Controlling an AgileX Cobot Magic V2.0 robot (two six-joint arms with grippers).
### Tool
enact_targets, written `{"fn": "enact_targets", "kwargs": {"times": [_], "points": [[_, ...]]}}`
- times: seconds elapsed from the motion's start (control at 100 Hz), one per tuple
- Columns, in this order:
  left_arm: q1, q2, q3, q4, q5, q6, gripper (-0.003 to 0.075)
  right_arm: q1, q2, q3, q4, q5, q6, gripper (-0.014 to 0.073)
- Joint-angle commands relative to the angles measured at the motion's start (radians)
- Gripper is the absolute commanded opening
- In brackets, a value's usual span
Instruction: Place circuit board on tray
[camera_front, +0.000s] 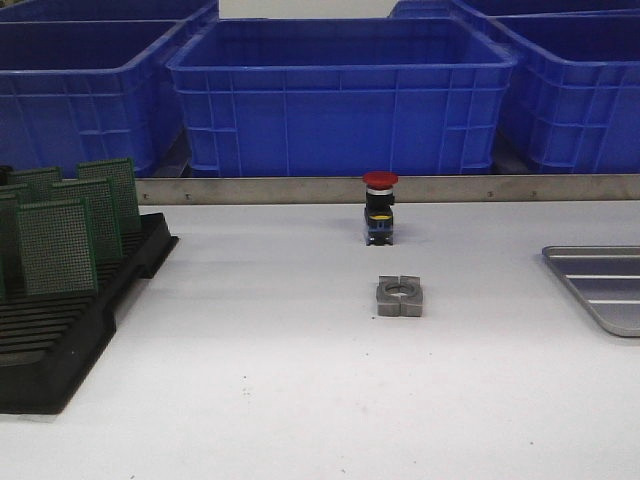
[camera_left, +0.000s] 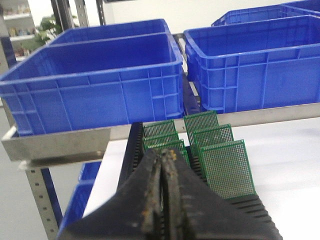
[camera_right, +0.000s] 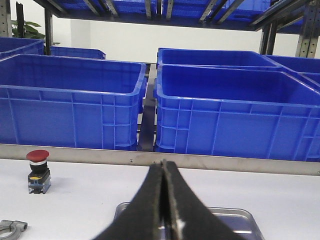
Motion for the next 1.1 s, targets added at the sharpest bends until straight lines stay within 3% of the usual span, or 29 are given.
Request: {"fn": "enact_targets", "kwargs": {"times": [0.0,0.47,0.64,0.83,1.09], "points": [[0.004,0.0,-0.087,-0.046,-0.022,-0.007,-0.0019,-0.002,-0.016,0.005,0.001,-0.077,-0.009,-0.0069],[0.004,0.474,-0.722,-0.089,0.556,0.047,-0.0019,-0.002,-0.016,0.005,0.001,-0.077,-0.009,-0.0069],[0.004,0.665,-0.879,-0.089,0.713,0.053,-0.0019,-0.002,-0.016,0.005,0.001,-0.077,-0.009,-0.0069],[0.004,0.811,-0.932,-0.089,0.755,0.061,-0.0019,-0.002,-0.016,0.005,0.001,-0.077,-0.009,-0.0069],[0.004,0.869,-0.932,-0.097,0.763,0.078,0.0002,-0.002,-0.016,0.005,0.001,-0.077,-0.009,-0.0069]]}}
